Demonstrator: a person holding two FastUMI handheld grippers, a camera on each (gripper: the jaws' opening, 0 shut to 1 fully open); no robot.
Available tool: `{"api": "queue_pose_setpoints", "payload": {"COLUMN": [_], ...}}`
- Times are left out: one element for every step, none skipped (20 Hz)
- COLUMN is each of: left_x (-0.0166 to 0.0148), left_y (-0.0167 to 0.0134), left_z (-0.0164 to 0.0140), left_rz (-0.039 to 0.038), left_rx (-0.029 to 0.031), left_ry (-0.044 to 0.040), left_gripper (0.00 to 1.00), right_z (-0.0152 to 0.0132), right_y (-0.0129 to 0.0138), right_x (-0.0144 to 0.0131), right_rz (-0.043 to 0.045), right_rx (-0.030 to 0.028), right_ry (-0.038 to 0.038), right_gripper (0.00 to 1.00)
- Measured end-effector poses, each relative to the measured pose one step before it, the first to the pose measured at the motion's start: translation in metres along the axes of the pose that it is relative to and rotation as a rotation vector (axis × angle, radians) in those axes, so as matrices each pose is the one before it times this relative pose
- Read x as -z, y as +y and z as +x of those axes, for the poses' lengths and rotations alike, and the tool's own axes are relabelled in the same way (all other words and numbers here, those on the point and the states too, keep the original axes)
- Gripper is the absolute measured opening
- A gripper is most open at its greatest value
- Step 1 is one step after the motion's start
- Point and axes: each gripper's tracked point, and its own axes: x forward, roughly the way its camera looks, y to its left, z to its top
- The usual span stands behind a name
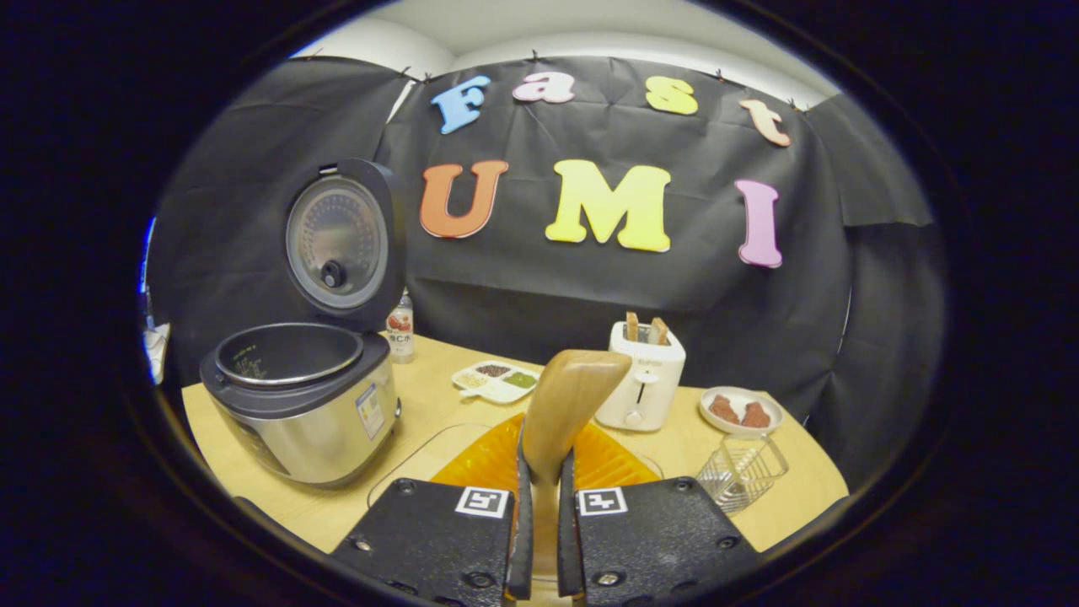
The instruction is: Close the left gripper, press the button to open the rice cooker; take a wooden spoon from the chopstick holder with the right hand, scoop a spoonful of rice and pour it into the rice cooker, then put the wooden spoon back into the chopstick holder.
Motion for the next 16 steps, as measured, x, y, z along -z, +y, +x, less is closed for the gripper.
{"api": "queue_pose_setpoints", "payload": {"left_x": [0.00216, 0.00226, 0.00132, 0.00159, 0.00028, 0.00033, 0.00099, 0.00153, -0.00111, -0.00204, -0.00114, 0.00003, 0.00041, 0.00131, 0.00020, 0.00016], "left_y": [0.00146, 0.00214, 0.00038, 0.00123, 0.00022, -0.00031, 0.00045, 0.00130, 0.00079, 0.00054, -0.00069, -0.00066, -0.00134, -0.00074, -0.00094, -0.00034], "left_z": [-0.00060, 0.00024, -0.00004, -0.00105, 0.00055, -0.00055, -0.00028, 0.00019, -0.00047, -0.00053, 0.00000, 0.00027, 0.00047, -0.00097, 0.00002, 0.00060], "left_rz": [-0.00563, -0.00490, -0.00267, -0.00174, 0.00064, 0.00276, 0.00254, 0.00295, 0.00203, -0.00205, -0.00438, -0.00493, -0.00527, -0.00176, 0.00190, 0.00439], "left_rx": [-0.00242, -0.00152, -0.00114, -0.00253, -0.00062, 0.00089, -0.00328, -0.00294, -0.00165, -0.00092, 0.00226, 0.00459, 0.00283, 0.00122, -0.00014, -0.00032], "left_ry": [0.00406, 0.00479, 0.00573, 0.00238, 0.00246, 0.00166, 0.00637, 0.00360, -0.00197, -0.00479, -0.00331, 0.00004, 0.00291, 0.00377, 0.00136, 0.00188], "left_gripper": [0.96, 0.96, 0.96, 0.96, 0.96, 0.96, 0.96, 0.96, 0.96, 0.96, 0.96, 0.96, 0.96, 0.96, 0.96, 0.96], "right_z": [-0.00024, 0.00120, 0.00078, 0.00193, 0.00224, 0.00292, 0.00262, 0.00177, 0.00138, 0.00257, 0.00061, -0.00091, 0.00192, 0.00077, 0.00122, -0.00116], "right_y": [0.00057, 0.00176, 0.00969, 0.01326, 0.01363, 0.00534, 0.00218, -0.00060, -0.00340, -0.00434, -0.00610, -0.00601, -0.00457, -0.00747, -0.00557, -0.00377], "right_x": [-0.00062, -0.00078, 0.00027, 0.00333, 0.00118, 0.00121, -0.00064, 0.00027, -0.00174, 0.00079, -0.00156, -0.00095, -0.00097, 0.00008, -0.00274, -0.00044], "right_rz": [0.02834, 0.02956, 0.03851, 0.04978, 0.06180, 0.05216, 0.04214, 0.02759, 0.03248, 0.04522, 0.05862, 0.07013, 0.07077, 0.06355, 0.05642, 0.04912], "right_rx": [0.00549, -0.00061, -0.04316, -0.05568, -0.06066, -0.04110, -0.02974, -0.02205, -0.01505, -0.01907, -0.01401, -0.01198, -0.01757, -0.00122, 0.00301, -0.00009], "right_ry": [-0.00220, -0.00052, 0.00503, 0.00764, 0.01079, 0.00815, 0.00424, 0.00714, 0.00684, 0.01457, 0.01131, 0.01279, 0.01618, 0.01554, 0.00477, 0.00459], "right_gripper": [0.17, 0.17, 0.17, 0.17, 0.17, 0.17, 0.17, 0.17, 0.17, 0.17, 0.17, 0.17, 0.17, 0.17, 0.17, 0.17]}}
